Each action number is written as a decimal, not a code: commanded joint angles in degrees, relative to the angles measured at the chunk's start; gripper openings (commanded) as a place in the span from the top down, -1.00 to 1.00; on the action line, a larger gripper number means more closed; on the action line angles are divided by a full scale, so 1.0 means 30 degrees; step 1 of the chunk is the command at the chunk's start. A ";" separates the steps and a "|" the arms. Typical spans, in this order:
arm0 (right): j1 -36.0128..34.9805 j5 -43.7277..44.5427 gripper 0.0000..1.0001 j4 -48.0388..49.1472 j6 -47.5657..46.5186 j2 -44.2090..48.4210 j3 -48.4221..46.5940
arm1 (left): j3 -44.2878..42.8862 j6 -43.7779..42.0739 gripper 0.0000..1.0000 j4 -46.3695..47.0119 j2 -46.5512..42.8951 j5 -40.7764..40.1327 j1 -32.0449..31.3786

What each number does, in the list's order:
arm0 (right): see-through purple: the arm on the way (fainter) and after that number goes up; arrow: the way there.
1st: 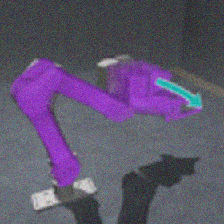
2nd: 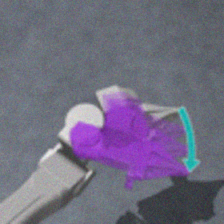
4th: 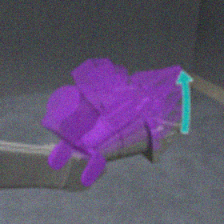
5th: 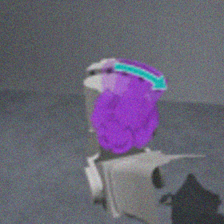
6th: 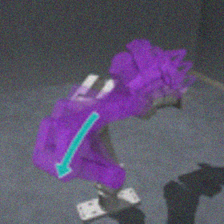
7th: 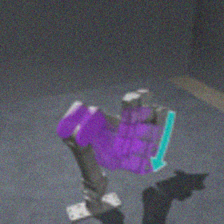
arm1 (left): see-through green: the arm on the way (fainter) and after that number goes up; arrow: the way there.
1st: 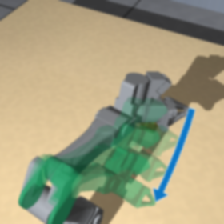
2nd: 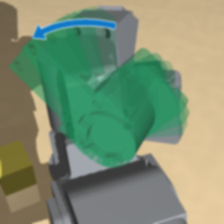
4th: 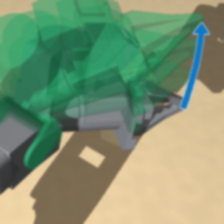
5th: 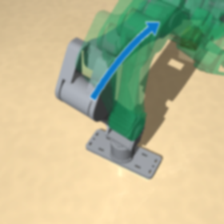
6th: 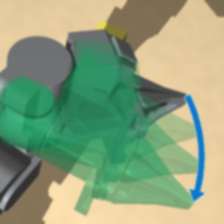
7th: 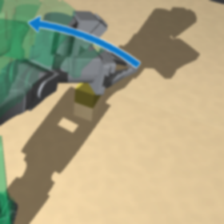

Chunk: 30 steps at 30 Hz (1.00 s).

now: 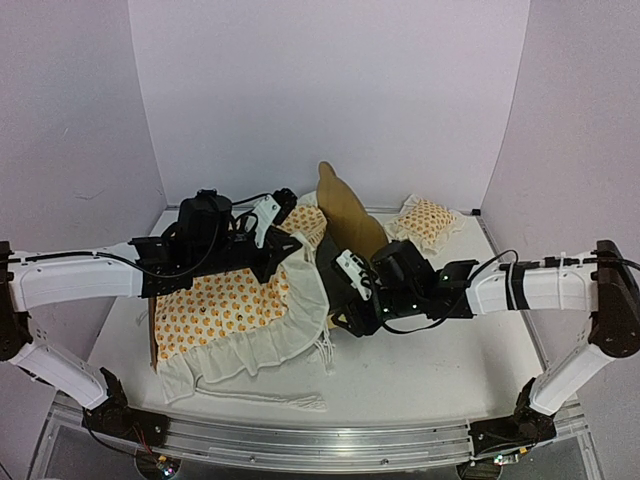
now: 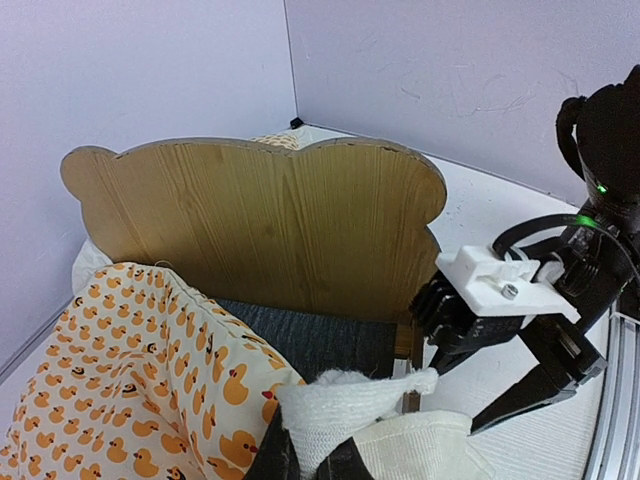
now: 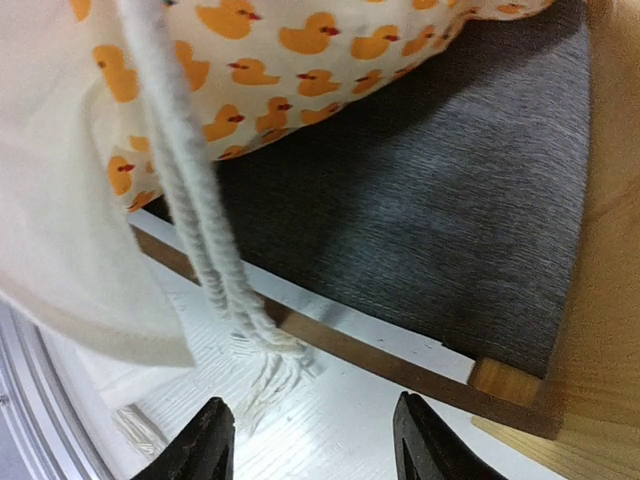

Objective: Set up the pet bed

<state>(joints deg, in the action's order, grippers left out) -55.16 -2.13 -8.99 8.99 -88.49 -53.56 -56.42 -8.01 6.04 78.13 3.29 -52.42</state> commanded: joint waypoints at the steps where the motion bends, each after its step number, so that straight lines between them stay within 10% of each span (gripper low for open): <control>1: -0.0037 -0.2674 -0.12 0.2653 -0.1373 -0.0253 0.0196 | 0.0007 -0.0353 1.00 0.1004 -0.0789 -0.0288 0.0129; 12: -0.0030 -0.2464 0.16 0.3754 -0.1388 -0.2990 -0.1829 | -0.0017 -0.0151 1.00 0.1005 -0.0933 -0.0101 0.0188; 24: -0.0034 -0.0580 1.00 0.3645 -0.1438 -0.1499 -0.0622 | 0.0257 -0.0230 1.00 0.0975 -0.1177 -0.0308 0.0350; 30: -0.0029 0.0695 1.00 -0.3777 -0.1504 0.1310 -0.2485 | 0.0310 -0.0231 1.00 0.0832 -0.1188 -0.0154 0.0402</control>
<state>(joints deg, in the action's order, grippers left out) -55.37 -3.60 -7.05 5.28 -92.18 -55.90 -55.35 -8.12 6.07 77.14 2.83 -51.59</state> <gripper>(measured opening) 0.017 0.036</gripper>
